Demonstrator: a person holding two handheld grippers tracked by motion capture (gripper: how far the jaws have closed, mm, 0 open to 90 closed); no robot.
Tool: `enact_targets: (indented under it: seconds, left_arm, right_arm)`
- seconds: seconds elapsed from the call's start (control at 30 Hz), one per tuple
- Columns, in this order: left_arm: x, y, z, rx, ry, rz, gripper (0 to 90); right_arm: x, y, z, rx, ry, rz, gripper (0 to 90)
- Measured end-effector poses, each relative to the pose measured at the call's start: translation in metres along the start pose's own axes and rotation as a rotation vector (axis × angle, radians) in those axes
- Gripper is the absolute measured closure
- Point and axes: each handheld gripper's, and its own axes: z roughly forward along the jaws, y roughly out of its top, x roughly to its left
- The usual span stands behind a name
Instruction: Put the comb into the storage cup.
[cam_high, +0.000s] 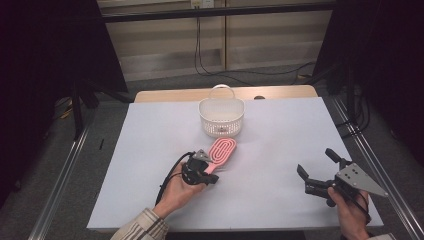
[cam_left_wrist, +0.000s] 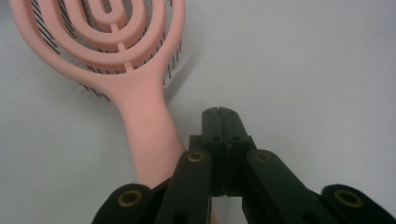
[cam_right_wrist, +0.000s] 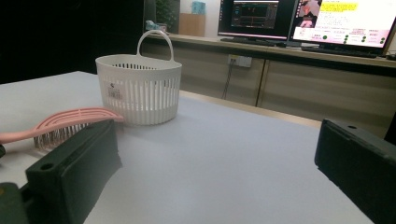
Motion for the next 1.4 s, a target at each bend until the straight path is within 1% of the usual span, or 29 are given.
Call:
enact_targets:
  seconds: [0.23,0.6,0.67,0.83,0.97,1.1,1.23,1.33,1.4]
  left_arm:
    - [0.0019,-0.0003,-0.001,-0.008,0.001,0.001,90.0]
    - [0.0037,-0.0016,-0.0013,-0.001,0.01,0.001,90.0]
    - [0.0043,-0.0018,-0.0012,0.0,0.006,0.007,90.0]
    - [0.0049,-0.0013,-0.0026,-0.007,0.014,0.01,90.0]
    - [0.0052,-0.0013,-0.0021,-0.006,0.003,0.01,90.0]
    - [0.0041,-0.0004,-0.0044,-0.034,-0.007,0.009,90.0]
    - [0.0041,0.0002,-0.005,-0.044,-0.015,0.009,89.5]
    - [0.0031,0.0007,-0.0071,-0.063,-0.017,0.014,88.9]
    - [0.0024,0.0012,-0.0086,-0.086,-0.02,0.018,88.3]
  right_arm:
    - [-0.0006,-0.0001,-0.0002,-0.001,-0.001,-0.001,0.0]
    - [0.0,-0.0001,-0.0002,0.004,-0.003,-0.002,0.0]
    - [0.0003,-0.0001,-0.0001,0.002,0.0,-0.002,0.0]
    - [0.0,0.0,-0.0002,-0.001,-0.001,0.0,0.0]
    - [0.0001,-0.0001,-0.0001,0.005,-0.003,-0.002,0.0]
    - [0.0,0.0,0.0,-0.002,-0.001,0.0,0.0]
    - [-0.0003,-0.0002,0.0,0.001,-0.003,-0.001,0.0]
    - [-0.0001,-0.0001,0.0,0.004,-0.003,-0.001,0.0]
    - [0.0001,0.0,0.0,-0.002,0.0,0.001,0.0]
